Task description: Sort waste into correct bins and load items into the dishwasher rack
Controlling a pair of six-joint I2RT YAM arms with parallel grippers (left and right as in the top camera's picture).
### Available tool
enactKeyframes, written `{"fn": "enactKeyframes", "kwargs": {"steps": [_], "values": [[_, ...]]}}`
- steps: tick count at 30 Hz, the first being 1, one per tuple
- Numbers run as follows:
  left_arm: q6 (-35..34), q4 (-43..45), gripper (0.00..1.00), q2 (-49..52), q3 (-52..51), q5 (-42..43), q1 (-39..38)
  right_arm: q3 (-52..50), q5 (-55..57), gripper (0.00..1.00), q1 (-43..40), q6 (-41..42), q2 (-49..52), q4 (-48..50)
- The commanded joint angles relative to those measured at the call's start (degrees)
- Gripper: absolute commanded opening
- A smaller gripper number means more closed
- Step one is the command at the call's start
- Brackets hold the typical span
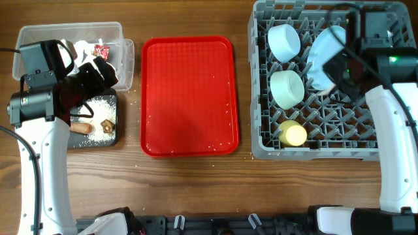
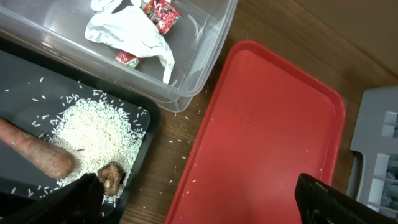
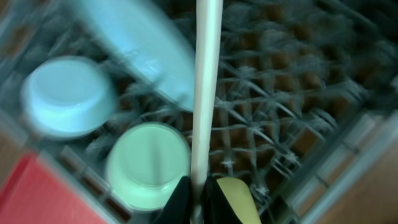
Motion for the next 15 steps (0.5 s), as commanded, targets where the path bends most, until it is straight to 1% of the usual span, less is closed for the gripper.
{"fn": "enactKeyframes", "kwargs": {"steps": [1,5,9,11,13,14,15], "values": [[-0.1,0.1,1.00,-0.2,1.0,0.1,0.2,-3.8,6.0,0.04,-2.6,19.3,-0.7,-1.3],[-0.1,0.1,1.00,-0.2,1.0,0.1,0.2,-11.7,5.9,0.05,-2.9,30.6,-0.7,1.0],[-0.1,0.1,1.00,-0.2,1.0,0.1,0.2,-21.5,5.3,0.04,-2.9,31.4,-0.7,10.7],[-0.1,0.1,1.00,-0.2,1.0,0.1,0.2,-24.9,5.0,0.04,-2.9,31.4,-0.7,14.1],[-0.1,0.1,1.00,-0.2,1.0,0.1,0.2,-26.1,5.0,0.04,-2.9,31.4,-0.6,15.6],[-0.1,0.1,1.00,-0.2,1.0,0.1,0.2,-26.2,5.0,0.17,-2.9,31.1,-0.6,15.6],[-0.1,0.1,1.00,-0.2,1.0,0.1,0.2,-26.2,4.9,0.58,-2.9,29.1,-0.7,16.1]]}}
